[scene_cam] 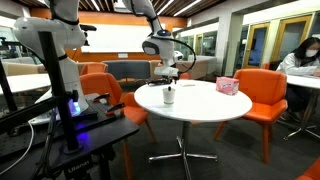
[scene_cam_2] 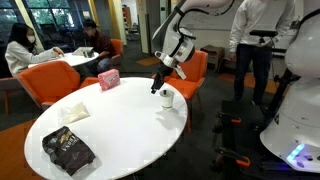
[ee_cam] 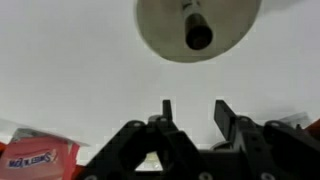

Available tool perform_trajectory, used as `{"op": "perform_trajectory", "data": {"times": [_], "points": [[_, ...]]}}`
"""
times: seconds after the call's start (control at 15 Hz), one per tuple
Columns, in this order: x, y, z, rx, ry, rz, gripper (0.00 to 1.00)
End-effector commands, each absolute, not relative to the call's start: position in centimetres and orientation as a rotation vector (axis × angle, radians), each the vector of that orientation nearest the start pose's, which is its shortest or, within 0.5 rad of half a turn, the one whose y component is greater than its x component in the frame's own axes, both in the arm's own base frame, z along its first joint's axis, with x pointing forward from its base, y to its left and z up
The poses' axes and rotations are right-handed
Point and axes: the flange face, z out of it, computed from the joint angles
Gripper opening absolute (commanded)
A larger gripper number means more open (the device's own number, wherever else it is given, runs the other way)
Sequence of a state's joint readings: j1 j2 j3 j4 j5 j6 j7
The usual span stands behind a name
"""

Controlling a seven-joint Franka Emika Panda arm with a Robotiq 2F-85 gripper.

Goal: Put the marker in the white cup

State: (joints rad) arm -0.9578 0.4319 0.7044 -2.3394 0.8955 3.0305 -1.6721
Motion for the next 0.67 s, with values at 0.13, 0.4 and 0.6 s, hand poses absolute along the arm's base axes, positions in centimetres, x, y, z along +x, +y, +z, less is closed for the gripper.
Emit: {"op": "perform_trajectory", "data": {"times": [0.13, 0.4, 0.6], "points": [[46.7, -15.3, 24.0, -2.986, -0.414, -0.715, 0.96], [43.5, -13.4, 24.9, -3.064, -0.159, -0.566, 1.0], [42.0, -13.6, 23.9, -3.11, 0.024, -0.459, 1.0]]}}
